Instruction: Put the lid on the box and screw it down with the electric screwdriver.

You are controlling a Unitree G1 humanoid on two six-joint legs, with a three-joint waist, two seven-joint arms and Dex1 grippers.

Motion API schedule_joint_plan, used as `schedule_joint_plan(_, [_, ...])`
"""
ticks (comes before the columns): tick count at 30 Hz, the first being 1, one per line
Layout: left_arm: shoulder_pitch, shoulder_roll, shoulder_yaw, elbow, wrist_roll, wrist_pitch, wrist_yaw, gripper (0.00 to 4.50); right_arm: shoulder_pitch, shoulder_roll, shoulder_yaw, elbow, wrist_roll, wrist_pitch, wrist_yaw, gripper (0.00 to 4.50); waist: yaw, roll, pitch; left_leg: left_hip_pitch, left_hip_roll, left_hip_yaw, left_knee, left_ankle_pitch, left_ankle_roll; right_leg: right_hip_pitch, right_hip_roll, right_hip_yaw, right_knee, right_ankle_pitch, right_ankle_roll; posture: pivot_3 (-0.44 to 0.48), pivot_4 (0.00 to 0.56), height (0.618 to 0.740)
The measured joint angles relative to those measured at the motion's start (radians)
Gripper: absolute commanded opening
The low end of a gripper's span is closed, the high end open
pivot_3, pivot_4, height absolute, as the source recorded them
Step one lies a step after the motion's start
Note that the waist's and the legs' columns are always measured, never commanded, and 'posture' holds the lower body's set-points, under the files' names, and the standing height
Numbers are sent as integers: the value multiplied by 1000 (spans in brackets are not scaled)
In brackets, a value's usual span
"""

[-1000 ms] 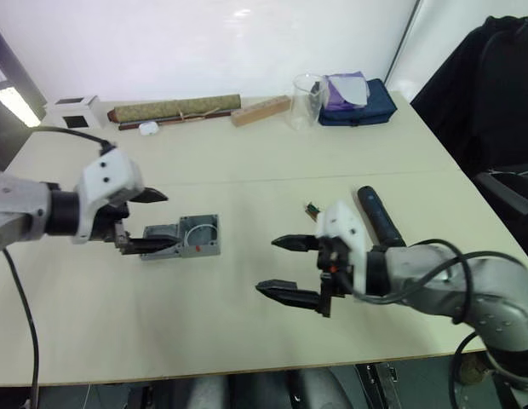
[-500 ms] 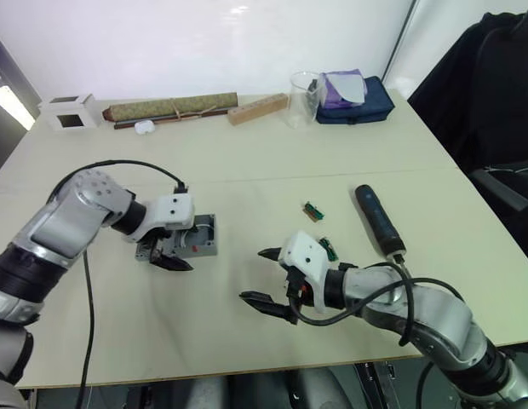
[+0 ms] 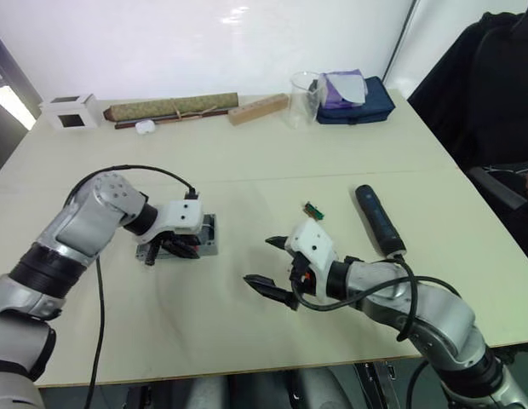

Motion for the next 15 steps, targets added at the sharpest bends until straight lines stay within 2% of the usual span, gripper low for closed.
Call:
schedule_joint_plan(11, [-13, -25, 6, -1, 30, 1, -21, 63, 19, 0, -20, -13, -4, 24, 12, 4500, 1, 0, 0, 1, 0, -1, 0, 0, 0, 2, 0, -1, 0, 0, 0, 0, 150, 740])
schedule_joint_plan(15, [-49, -83, 10, 19, -19, -84, -94, 63, 46, -24, -54, -29, -1, 26, 33, 4500, 8, 0, 0, 1, -1, -1, 2, 0, 0, 2, -1, -1, 0, 0, 0, 0, 150, 740])
